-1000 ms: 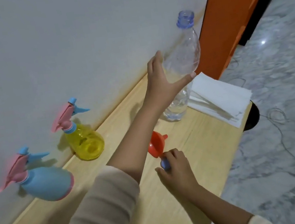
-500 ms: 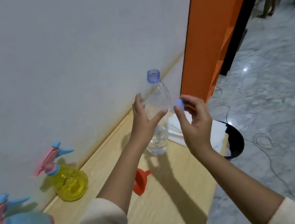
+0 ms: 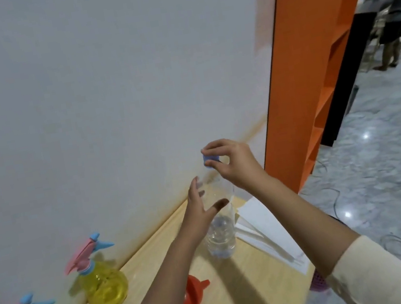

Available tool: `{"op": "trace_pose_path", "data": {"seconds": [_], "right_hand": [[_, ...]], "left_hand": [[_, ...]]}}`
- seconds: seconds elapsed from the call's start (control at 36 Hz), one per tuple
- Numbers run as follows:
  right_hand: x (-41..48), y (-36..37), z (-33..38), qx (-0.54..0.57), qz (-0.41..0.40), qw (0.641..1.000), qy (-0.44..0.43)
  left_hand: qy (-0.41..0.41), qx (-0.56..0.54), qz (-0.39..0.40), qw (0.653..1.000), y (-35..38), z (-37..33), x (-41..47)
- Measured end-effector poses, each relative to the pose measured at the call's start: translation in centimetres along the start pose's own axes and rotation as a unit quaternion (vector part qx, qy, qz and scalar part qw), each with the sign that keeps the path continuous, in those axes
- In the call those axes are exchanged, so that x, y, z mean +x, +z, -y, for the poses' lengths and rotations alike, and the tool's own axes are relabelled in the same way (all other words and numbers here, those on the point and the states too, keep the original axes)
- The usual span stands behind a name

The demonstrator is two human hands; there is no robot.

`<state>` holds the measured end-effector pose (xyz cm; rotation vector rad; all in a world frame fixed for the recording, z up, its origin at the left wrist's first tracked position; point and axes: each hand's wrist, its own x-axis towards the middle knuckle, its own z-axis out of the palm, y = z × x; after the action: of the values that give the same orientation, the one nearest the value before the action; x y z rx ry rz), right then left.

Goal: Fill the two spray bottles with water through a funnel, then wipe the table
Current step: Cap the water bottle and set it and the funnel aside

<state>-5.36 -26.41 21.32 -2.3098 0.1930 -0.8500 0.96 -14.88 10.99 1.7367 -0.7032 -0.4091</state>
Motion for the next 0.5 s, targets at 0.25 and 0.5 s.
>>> {"op": "trace_pose_path", "data": {"seconds": [0.25,0.5], "right_hand": [[0.0,0.7,-0.2,0.061,-0.02,0.992,0.104],[-1.5,2.2,-1.7,0.263,0.051,0.953,0.142]], "left_hand": [[0.002,0.0,0.011,1.0,0.0,0.1,-0.2],[-0.01,-0.004,0.012,1.0,-0.1,0.2,-0.1]]}}
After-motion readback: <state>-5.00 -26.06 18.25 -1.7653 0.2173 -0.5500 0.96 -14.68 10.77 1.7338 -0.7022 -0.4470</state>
